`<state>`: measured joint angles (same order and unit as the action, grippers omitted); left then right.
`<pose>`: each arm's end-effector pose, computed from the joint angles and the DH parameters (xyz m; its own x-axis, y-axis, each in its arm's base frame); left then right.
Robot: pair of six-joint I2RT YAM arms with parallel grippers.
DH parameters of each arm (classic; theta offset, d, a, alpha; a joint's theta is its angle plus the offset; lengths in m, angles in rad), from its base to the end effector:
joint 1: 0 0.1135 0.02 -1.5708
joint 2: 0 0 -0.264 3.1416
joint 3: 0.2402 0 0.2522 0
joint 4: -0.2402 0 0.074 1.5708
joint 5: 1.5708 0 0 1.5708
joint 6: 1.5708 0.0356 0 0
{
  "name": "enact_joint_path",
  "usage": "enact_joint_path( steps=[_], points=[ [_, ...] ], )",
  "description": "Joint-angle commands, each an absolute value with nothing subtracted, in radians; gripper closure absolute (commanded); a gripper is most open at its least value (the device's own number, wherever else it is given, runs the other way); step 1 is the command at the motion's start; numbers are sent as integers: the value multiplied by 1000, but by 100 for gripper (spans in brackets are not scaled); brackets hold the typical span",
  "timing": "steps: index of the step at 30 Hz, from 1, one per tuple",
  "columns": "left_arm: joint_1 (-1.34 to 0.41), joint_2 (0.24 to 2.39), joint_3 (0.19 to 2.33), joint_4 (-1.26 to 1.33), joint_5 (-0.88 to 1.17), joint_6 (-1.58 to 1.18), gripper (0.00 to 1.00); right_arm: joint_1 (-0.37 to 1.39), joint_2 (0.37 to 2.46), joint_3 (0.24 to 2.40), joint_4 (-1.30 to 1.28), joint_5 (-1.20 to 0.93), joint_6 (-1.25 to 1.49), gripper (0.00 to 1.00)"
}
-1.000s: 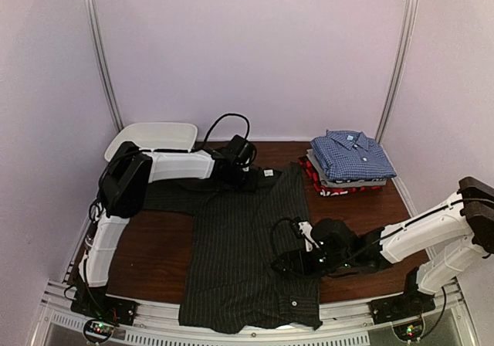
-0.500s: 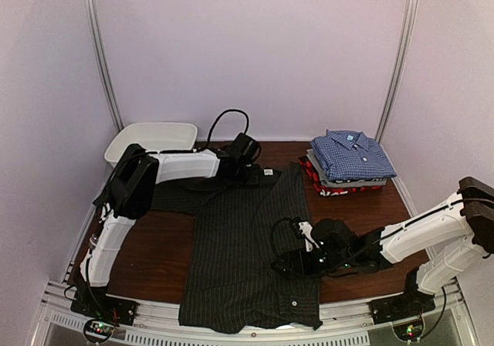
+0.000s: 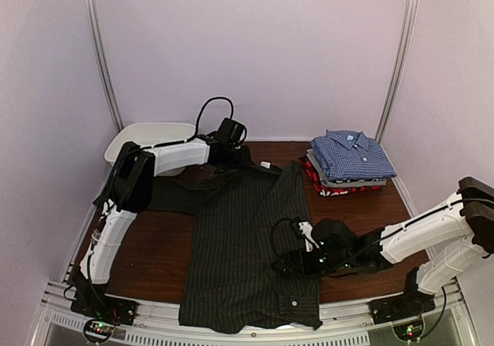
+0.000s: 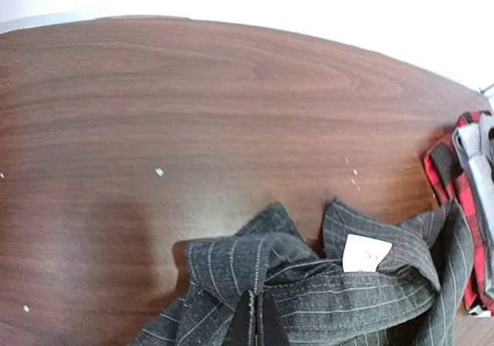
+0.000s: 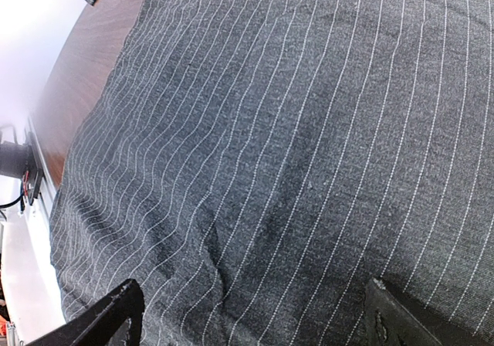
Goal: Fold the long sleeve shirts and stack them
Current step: Smooth out the corner of the shirt at the center of the board.
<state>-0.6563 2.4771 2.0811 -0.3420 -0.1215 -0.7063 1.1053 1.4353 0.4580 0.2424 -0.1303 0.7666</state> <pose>0.4446 -0.3370 0.1636 -0.7525 -0.2336 -0.6158 0.0608 0.9064 -0.4181 0.1091 0.2274 0.1323 -0.8614 -0.1826 -0.4739 -0.4606 0.6742 0.5774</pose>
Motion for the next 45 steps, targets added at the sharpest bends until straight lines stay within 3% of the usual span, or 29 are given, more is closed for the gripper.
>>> enact_joint_path(
  steps=[1,11,14,19,24,29,33,35,40,45],
  points=[
    [-611,2503,2153,-289,-64,-734,100,1113,1487,418,103,-152,792,0],
    [-553,2563,2235,-260,66,-788,98,1114,1523,423,115,-164,796,0],
    [-547,2569,2260,-273,77,-775,67,1114,1528,430,110,-167,796,0],
    [-533,2532,2264,-290,60,-734,47,1114,1502,450,80,-142,799,0],
    [-532,2422,2215,-311,32,-661,46,1113,1420,499,11,-62,803,0],
    [-545,2249,2000,-284,16,-602,49,1080,1341,585,-50,40,772,0],
    [-577,2127,1836,-281,15,-569,52,955,1337,663,-38,20,704,1],
    [-597,2075,1750,-269,30,-565,54,895,1371,717,-33,8,663,5],
    [-644,1959,1520,-236,80,-599,65,785,1545,897,-11,-76,571,31],
    [-664,1812,1259,-216,82,-627,72,725,1751,1057,-11,-121,523,65]
  ],
)
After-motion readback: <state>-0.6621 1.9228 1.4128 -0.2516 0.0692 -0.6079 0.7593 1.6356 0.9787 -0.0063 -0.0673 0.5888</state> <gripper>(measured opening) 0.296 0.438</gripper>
